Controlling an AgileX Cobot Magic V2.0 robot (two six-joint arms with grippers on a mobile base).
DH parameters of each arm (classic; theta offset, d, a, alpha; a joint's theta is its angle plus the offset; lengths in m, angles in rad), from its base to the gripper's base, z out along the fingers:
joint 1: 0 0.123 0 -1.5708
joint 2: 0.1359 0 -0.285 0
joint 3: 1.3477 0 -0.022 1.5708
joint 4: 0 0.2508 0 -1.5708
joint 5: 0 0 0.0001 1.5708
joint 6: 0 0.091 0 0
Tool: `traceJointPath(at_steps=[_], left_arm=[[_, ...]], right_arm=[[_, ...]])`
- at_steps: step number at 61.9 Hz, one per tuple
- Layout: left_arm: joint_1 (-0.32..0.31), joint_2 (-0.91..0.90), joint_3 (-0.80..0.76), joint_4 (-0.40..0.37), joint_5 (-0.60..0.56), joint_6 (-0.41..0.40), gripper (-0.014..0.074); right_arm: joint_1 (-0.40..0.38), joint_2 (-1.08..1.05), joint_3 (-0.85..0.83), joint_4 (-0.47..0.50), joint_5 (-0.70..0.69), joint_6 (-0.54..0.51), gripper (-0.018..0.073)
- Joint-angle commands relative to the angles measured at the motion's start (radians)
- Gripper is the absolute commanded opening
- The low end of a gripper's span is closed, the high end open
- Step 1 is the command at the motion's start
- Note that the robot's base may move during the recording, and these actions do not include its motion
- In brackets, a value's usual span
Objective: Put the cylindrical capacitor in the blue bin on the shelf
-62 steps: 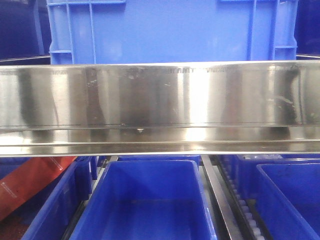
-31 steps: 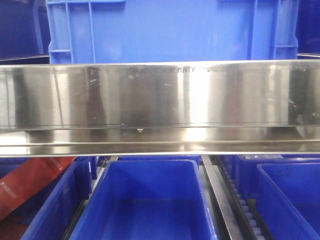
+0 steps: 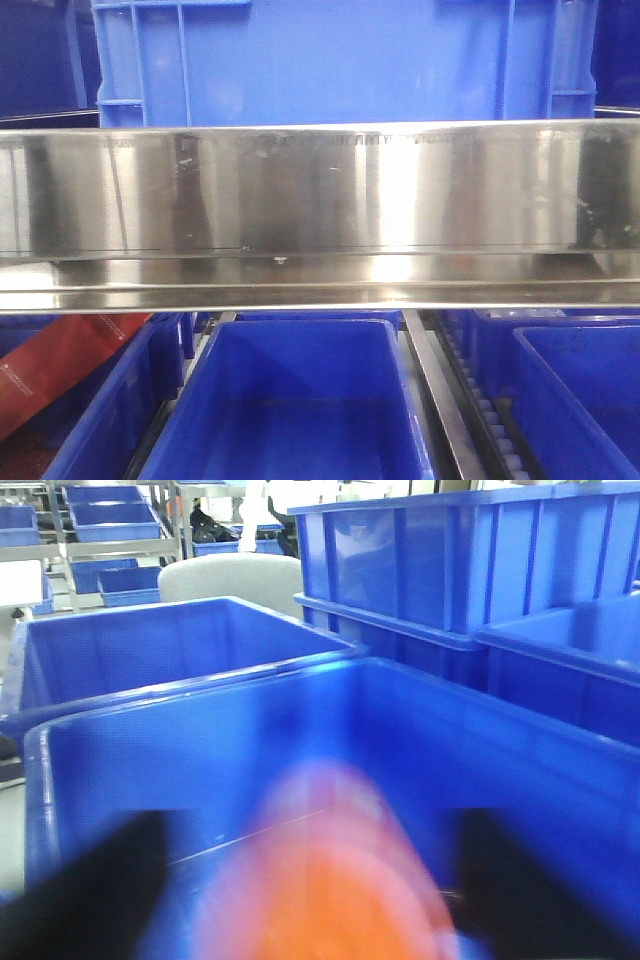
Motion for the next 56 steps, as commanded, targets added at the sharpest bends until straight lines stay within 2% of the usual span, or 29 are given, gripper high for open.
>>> traceJointPath(at_steps=[1,7,10,16,23,25,26,33,39,45,56], left_arm=[[-0.006,-0.010,-0.008,-0.011,-0.015,0.000,0.0604],[-0.006,-0.028,-0.015,-0.011,-0.009,0.000,0.0547],[-0.006,-0.041,-0.015,-0.011,-0.009,0.000,0.0485],[-0.006,-0.071,-0.015,-0.011,-0.002,0.000,0.0279],[-0.006,-0.100,-0.015,-0.011,-0.005,0.000,-0.0024],[-0.004,-0.108,-0.015,-0.005,-0.003,0.000,-0.0096],[-0.004,-0.112,-0.015,-0.005,-0.001,0.000,-0.0109],[-0.004,-0.154,-0.008,-0.011,0.031,0.000,-0.0109],[-0.004,-0.200,0.032,-0.011,0.032,0.000,-0.0109],[-0.006,-0.267,0.116,-0.011,0.046,0.000,-0.0111],[-0.007,-0.435,0.336,-0.055,0.017,0.000,-0.0111]], right_arm=[[0.001,-0.025,-0.007,0.003,-0.026,-0.006,0.0432],[0.001,-0.061,-0.007,0.003,-0.008,-0.006,0.0394],[0.001,-0.080,-0.007,0.003,0.011,-0.006,0.0323],[0.001,-0.113,-0.007,0.003,0.044,-0.006,0.0139],[0.001,-0.146,-0.007,0.003,0.099,-0.006,-0.0124],[0.001,-0.154,-0.007,0.003,0.119,-0.006,-0.0172],[0.001,-0.160,-0.007,0.003,0.127,-0.006,-0.0168],[0.001,-0.202,0.000,0.008,0.162,-0.006,-0.0168],[0.001,-0.248,0.063,0.008,0.100,-0.006,-0.0168],[0.001,-0.316,0.163,0.008,0.039,-0.006,-0.0168],[0.001,-0.480,0.386,0.008,0.019,-0.006,-0.0168]])
